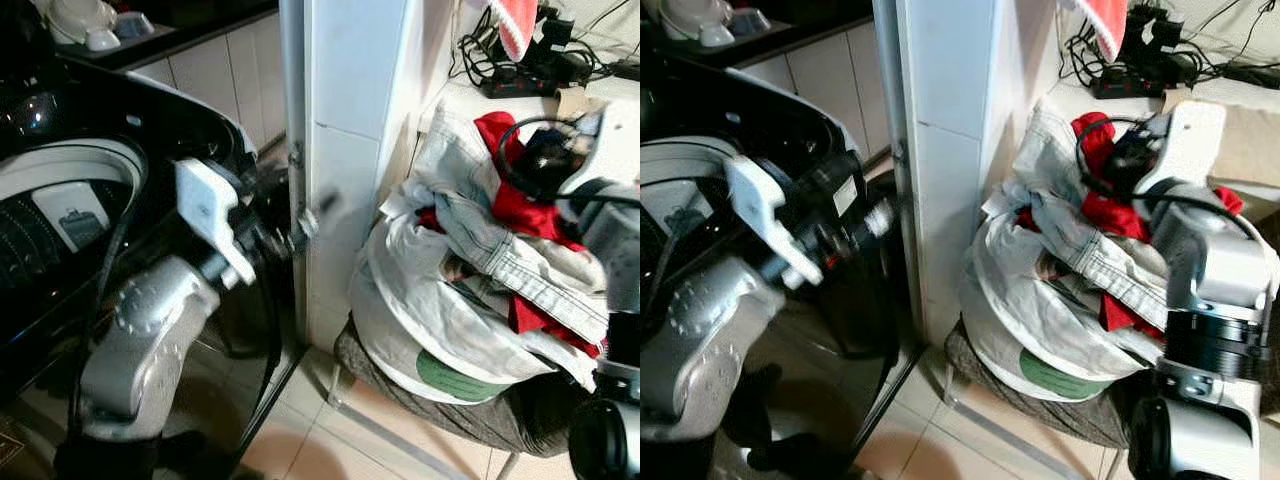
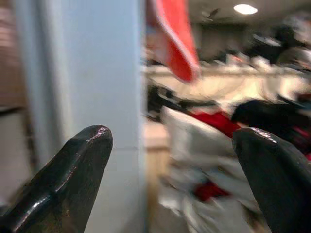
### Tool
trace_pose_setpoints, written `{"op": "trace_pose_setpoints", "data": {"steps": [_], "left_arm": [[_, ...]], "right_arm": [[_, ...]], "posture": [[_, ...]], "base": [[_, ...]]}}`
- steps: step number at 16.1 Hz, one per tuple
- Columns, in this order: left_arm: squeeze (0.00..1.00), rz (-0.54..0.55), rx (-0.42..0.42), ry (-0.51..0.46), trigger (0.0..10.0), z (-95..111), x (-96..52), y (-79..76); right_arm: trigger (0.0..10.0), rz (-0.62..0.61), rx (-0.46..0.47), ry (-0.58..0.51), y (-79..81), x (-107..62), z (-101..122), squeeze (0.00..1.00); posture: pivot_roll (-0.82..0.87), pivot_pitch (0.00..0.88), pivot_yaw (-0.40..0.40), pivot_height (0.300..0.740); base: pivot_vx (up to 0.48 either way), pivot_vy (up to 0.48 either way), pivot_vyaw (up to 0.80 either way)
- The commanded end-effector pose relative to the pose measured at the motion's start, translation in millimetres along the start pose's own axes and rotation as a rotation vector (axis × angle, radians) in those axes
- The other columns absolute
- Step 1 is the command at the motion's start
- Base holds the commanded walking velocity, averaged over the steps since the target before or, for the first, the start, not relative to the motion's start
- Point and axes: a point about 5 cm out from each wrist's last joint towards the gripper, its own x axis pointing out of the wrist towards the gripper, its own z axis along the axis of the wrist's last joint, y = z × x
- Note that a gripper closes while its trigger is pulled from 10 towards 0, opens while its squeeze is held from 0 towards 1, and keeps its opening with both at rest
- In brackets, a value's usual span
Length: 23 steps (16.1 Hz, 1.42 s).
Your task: Clothes washing
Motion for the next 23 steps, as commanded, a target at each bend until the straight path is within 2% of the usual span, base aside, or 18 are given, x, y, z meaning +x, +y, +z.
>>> {"op": "trace_pose_setpoints", "data": {"steps": [1,3,4,5,6,8,9,10,11,12,13,14,16,19,21,23], "left_arm": [[0.00,0.077,0.000,-0.024,10.0,4,0.0,10.7],[0.00,0.145,-0.012,-0.104,10.0,16,0.6,20.1],[0.00,0.144,-0.021,-0.116,10.0,18,0.7,20.4],[0.00,0.128,-0.044,-0.125,10.0,21,2.0,18.7],[0.00,0.101,-0.080,-0.136,10.0,24,5.6,15.5],[0.00,0.065,-0.164,-0.123,10.0,29,17.6,10.5],[0.94,0.071,-0.187,-0.126,10.0,30,20.4,10.7],[1.00,0.049,-0.298,-0.191,10.0,39,26.0,7.3],[1.00,0.028,-0.374,-0.233,10.0,47,29.9,4.7],[1.00,0.040,-0.463,-0.248,10.0,46,31.7,6.9],[1.00,0.048,-0.543,-0.237,10.0,42,31.9,8.5],[1.00,0.038,-0.582,-0.230,10.0,41,31.6,7.1],[1.00,-0.006,-0.746,-0.187,10.0,35,30.4,-2.7],[1.00,0.034,-0.824,-0.187,10.0,33,30.5,-2.0],[1.00,0.019,-0.862,-0.223,10.0,38,30.3,-2.3],[1.00,-0.002,-0.893,-0.229,10.0,41,29.0,-3.8]], "right_arm": [[0.0,-0.023,-0.011,-0.025,-4.3,-4.0,9,0.00],[0.0,-0.049,-0.040,-0.117,-9.9,-11.7,33,0.00],[0.0,-0.062,-0.054,-0.155,-11.1,-14.2,43,0.00],[0.0,-0.059,-0.074,-0.240,-9.3,-17.3,57,0.00],[0.0,0.051,-0.070,-0.352,4.8,-20.8,71,0.00],[0.0,0.443,-0.029,-0.475,56.6,-33.1,79,0.00],[0.0,0.521,-0.017,-0.488,67.1,-36.7,77,0.00],[0.0,0.712,0.013,-0.494,89.4,-45.4,68,0.00],[0.0,0.862,0.079,-0.485,104.1,-52.0,59,0.00],[0.0,0.946,0.214,-0.476,111.0,-53.3,53,0.00],[0.0,1.018,0.276,-0.469,118.3,-56.3,46,0.00],[0.0,1.049,0.271,-0.469,122.5,-58.6,44,0.00],[0.0,1.177,0.267,-0.471,135.9,-71.1,39,0.00],[0.0,1.257,0.225,-0.424,141.5,-78.0,31,0.00],[0.0,1.333,0.145,-0.354,145.4,-84.6,17,0.00],[0.0,1.340,0.080,-0.316,146.3,-86.0,9,0.00]], "posture": [[-0.05,0.000,-0.014,0.740],[-0.05,0.000,-0.012,0.740],[-0.05,0.000,-0.010,0.740],[-0.05,0.000,-0.009,0.740],[-0.05,0.000,-0.006,0.740],[-0.05,0.000,0.000,0.740],[-0.05,0.000,0.000,0.740],[-0.05,0.000,-0.002,0.740],[-0.04,0.000,-0.009,0.740],[-0.04,0.000,-0.016,0.740],[-0.04,0.000,-0.018,0.740],[-0.04,0.000,-0.018,0.740],[-0.03,0.000,-0.030,0.740],[-0.03,0.000,-0.038,0.740],[-0.03,0.000,-0.039,0.740],[-0.03,0.000,-0.039,0.740]], "base": [[0.000,0.000,0.00],[0.000,0.000,0.00],[0.000,0.000,0.00],[0.000,0.000,0.00],[0.000,0.000,0.00],[0.000,0.000,0.00],[0.000,0.000,0.00],[0.000,0.000,0.00],[0.000,0.000,0.00],[0.000,0.000,0.00],[0.000,0.000,0.00],[0.000,0.000,0.00],[0.000,0.000,0.00],[0.000,0.000,0.00],[0.000,0.000,0.00],[0.000,0.000,0.00]]}}
